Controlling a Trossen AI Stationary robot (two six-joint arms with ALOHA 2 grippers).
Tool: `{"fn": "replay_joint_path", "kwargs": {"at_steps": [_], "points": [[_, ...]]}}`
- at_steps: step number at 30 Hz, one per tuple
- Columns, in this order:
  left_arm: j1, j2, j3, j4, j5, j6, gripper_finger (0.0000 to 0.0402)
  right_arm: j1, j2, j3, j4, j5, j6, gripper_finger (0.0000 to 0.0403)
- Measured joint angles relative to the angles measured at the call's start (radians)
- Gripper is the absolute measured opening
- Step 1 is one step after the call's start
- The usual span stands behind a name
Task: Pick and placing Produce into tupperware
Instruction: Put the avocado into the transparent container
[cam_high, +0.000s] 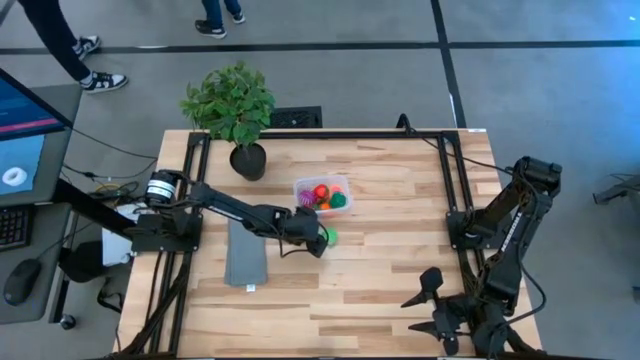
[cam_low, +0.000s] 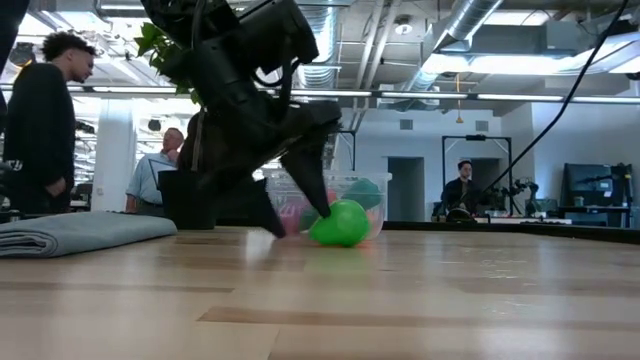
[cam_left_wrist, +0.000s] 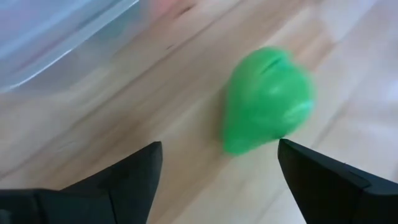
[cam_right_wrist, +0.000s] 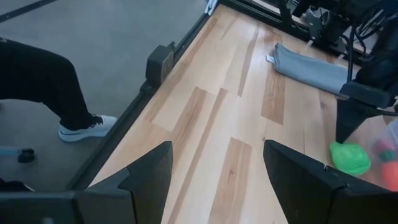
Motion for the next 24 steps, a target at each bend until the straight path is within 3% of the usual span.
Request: {"fn": "replay_joint_path", "kwargs": {"at_steps": [7, 24], "points": [[-0.006, 0.000, 0.000, 0.168, 0.021, 0.080, 0.0320, 0.000, 0.000, 0.000, 0.001, 0.000, 0.005, 0.0276], [-0.014, -0.001, 0.061, 0.031, -0.039, 0.125, 0.0321, 0.000, 0.000, 0.000, 0.001, 0.000, 0.009, 0.0276]]}}
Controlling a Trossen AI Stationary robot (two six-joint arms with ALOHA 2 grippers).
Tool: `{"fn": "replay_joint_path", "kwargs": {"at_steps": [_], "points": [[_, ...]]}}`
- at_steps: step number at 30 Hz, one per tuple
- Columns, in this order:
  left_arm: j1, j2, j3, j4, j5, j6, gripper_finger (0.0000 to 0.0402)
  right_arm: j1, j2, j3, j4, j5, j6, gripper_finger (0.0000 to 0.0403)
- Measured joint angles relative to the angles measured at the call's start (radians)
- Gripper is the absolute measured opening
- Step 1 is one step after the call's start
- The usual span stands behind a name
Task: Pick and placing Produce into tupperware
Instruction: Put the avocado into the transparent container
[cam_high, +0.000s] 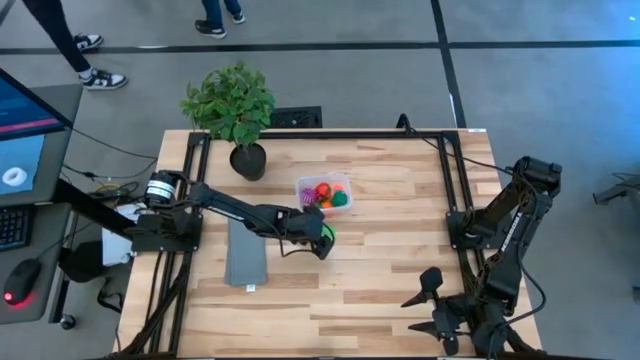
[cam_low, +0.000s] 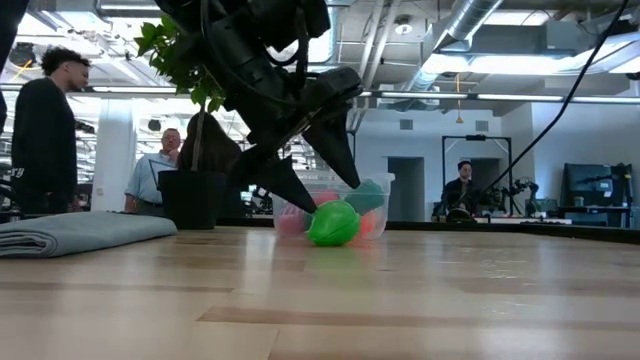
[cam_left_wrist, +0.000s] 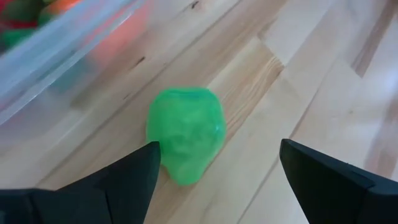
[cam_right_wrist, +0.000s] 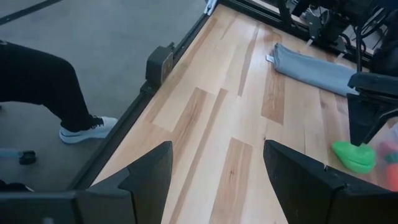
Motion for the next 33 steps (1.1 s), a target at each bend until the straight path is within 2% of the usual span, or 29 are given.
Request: {"fn": "replay_joint_path", "kwargs": {"at_steps": [3, 9, 16, 21, 25, 33], "points": [[-0.016, 0.000, 0.000, -0.054, 0.018, -0.023, 0.0321, -0.001, 0.000, 0.000, -0.001, 0.001, 0.023, 0.0276], [-0.081, 0.000, 0.000, -0.180, 0.021, -0.063, 0.0321, -0.048, 0.000, 0.000, -0.004, 0.075, 0.036, 0.0276], [-0.174, 0.000, 0.000, -0.265, -0.083, -0.038, 0.0320, -0.214, 0.000, 0.000, -0.007, 0.093, -0.004, 0.0276], [-0.247, 0.000, 0.000, -0.303, -0.184, 0.050, 0.0320, -0.374, 0.006, 0.000, 0.003, -0.029, -0.026, 0.0276], [-0.290, 0.000, 0.000, -0.318, -0.226, 0.128, 0.0320, -0.479, 0.086, -0.002, 0.031, -0.087, -0.064, 0.0276], [-0.426, 0.000, 0.000, -0.488, -0.353, 0.187, 0.0320, -0.602, 0.295, -0.001, 0.240, -0.165, -0.375, 0.0276]]}}
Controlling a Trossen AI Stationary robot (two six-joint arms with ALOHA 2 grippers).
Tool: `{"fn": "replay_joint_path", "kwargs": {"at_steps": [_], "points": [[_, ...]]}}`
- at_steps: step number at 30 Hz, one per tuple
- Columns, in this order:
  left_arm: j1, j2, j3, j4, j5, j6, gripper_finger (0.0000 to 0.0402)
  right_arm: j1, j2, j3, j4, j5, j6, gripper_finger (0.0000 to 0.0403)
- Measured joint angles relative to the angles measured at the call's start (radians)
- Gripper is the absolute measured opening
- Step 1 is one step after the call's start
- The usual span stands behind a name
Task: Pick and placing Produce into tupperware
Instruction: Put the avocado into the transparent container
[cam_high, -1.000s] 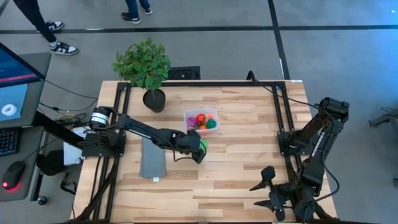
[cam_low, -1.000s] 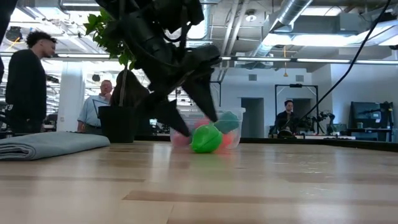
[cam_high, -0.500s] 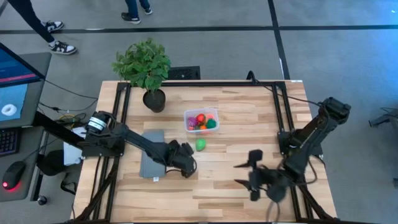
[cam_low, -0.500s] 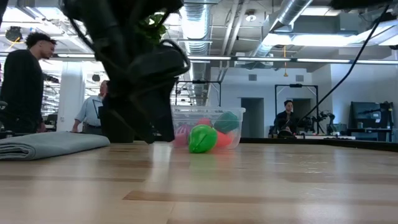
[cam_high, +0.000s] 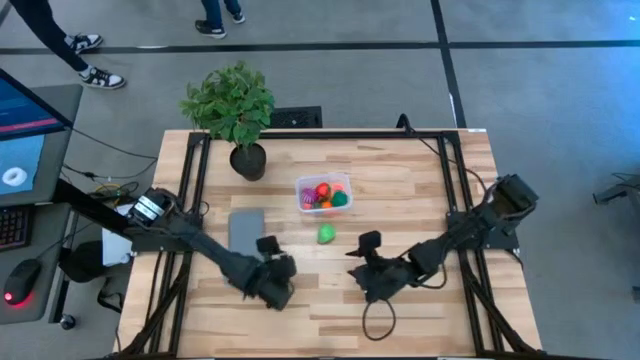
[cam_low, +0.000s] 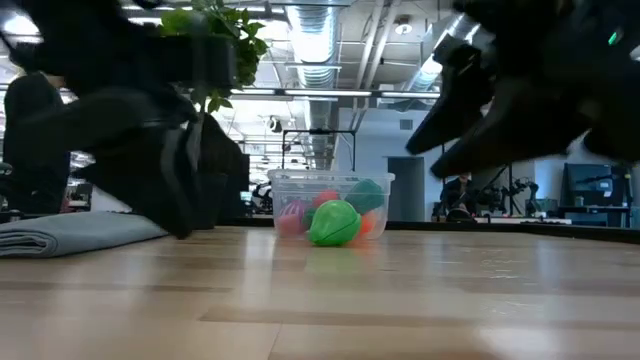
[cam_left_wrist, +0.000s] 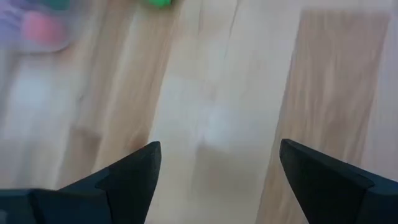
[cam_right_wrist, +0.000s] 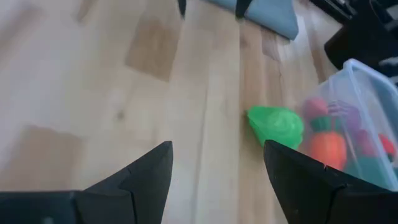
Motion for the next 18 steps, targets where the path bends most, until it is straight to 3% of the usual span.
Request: {"fn": "replay_joint_path", "kwargs": {"at_steps": [9, 18], "points": [[-0.212, -0.028, 0.000, -0.276, -0.223, -0.285, 0.0320, -0.116, 0.033, 0.054, 0.006, -0.003, -0.184, 0.0276], [-0.368, -0.112, -0.001, -0.343, -0.422, -0.433, 0.0320, -0.233, 0.033, 0.172, -0.058, -0.170, -0.267, 0.0276]]}}
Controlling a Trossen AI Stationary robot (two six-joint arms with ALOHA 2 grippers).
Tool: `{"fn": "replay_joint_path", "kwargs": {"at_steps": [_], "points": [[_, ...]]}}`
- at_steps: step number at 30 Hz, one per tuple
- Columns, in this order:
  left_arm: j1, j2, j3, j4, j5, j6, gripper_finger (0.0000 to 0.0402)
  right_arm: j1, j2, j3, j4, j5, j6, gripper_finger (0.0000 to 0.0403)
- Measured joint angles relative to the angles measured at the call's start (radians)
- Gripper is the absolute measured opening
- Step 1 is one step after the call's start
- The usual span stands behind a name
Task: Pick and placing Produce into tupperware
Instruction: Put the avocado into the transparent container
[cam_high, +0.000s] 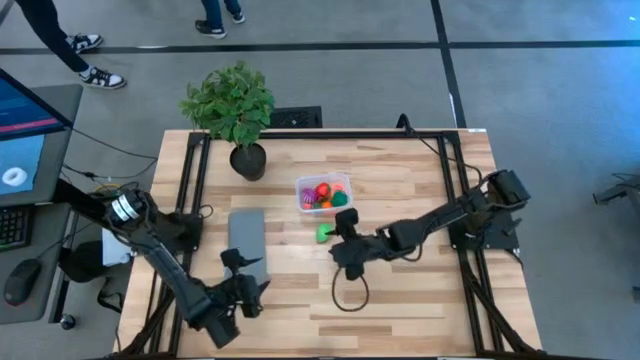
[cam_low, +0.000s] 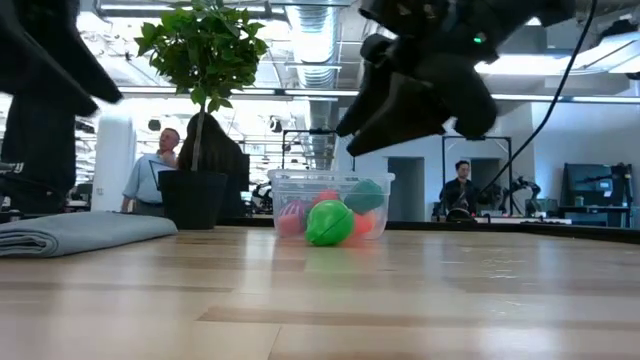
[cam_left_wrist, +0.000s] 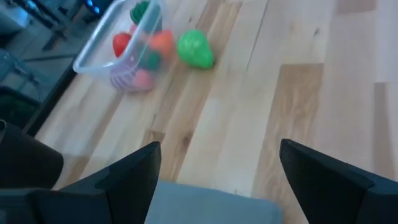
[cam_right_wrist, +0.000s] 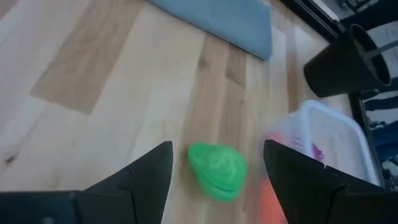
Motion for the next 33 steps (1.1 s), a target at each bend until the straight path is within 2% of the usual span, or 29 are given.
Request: {"fn": "replay_joint_path", "kwargs": {"at_steps": [6, 12, 15, 22, 26, 29, 33], "points": [[-0.073, -0.014, 0.000, -0.055, -0.044, -0.103, 0.0320, -0.058, 0.001, 0.026, -0.032, -0.123, -0.076, 0.0276], [-0.133, -0.014, -0.001, -0.101, -0.065, -0.239, 0.0320, -0.087, 0.071, 0.082, -0.135, -0.145, -0.154, 0.0276], [-0.153, -0.014, -0.001, -0.116, -0.084, -0.288, 0.0320, -0.088, 0.134, 0.145, -0.257, -0.135, -0.207, 0.0276], [-0.160, -0.014, -0.001, -0.121, -0.090, -0.332, 0.0320, -0.070, 0.226, 0.301, -0.448, -0.029, -0.262, 0.0276], [-0.160, -0.014, -0.001, -0.121, -0.092, -0.337, 0.0320, -0.054, 0.234, 0.343, -0.473, 0.029, -0.358, 0.0276], [-0.160, -0.014, -0.001, -0.121, -0.096, -0.340, 0.0320, -0.055, 0.235, 0.355, -0.477, 0.034, -0.437, 0.0276], [-0.160, -0.014, -0.001, -0.119, -0.097, -0.362, 0.0320, -0.068, 0.235, 0.358, -0.507, 0.013, -0.460, 0.0276]]}}
